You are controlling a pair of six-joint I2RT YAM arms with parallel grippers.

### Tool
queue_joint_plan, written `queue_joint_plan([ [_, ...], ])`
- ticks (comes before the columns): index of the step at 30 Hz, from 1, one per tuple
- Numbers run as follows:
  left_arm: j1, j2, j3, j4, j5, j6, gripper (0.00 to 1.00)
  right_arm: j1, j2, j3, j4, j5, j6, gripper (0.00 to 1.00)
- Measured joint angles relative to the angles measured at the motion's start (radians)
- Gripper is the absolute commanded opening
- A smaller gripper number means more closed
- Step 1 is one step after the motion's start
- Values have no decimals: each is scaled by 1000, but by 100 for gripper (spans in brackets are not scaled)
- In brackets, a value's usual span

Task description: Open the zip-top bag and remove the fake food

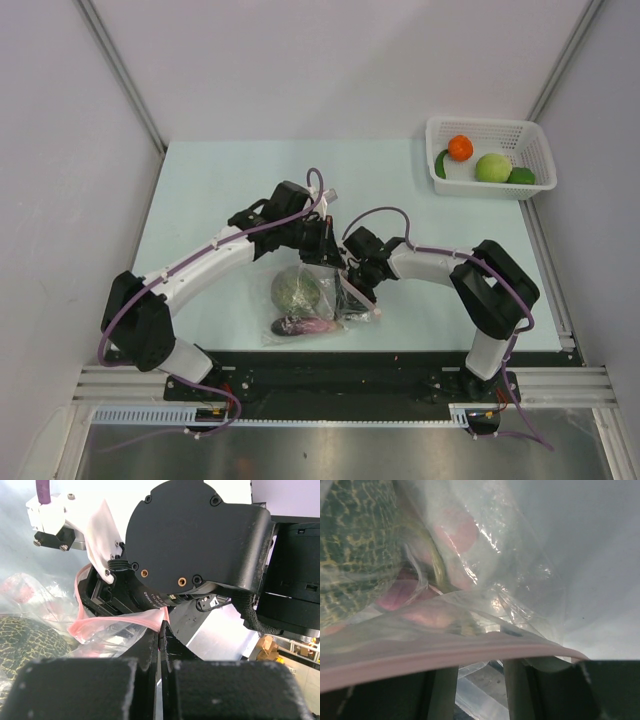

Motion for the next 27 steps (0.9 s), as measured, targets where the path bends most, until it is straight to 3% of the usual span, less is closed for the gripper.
queue_joint_plan([
  [9,0,0,-5,4,0,0,0,0,0,-5,7,-25,13,26],
  [15,0,0,-8,7,0,0,0,0,-5,-6,34,-32,23,0],
  [27,0,-2,-16,9,-1,8,0,-65,-235,-11,22,13,22,0],
])
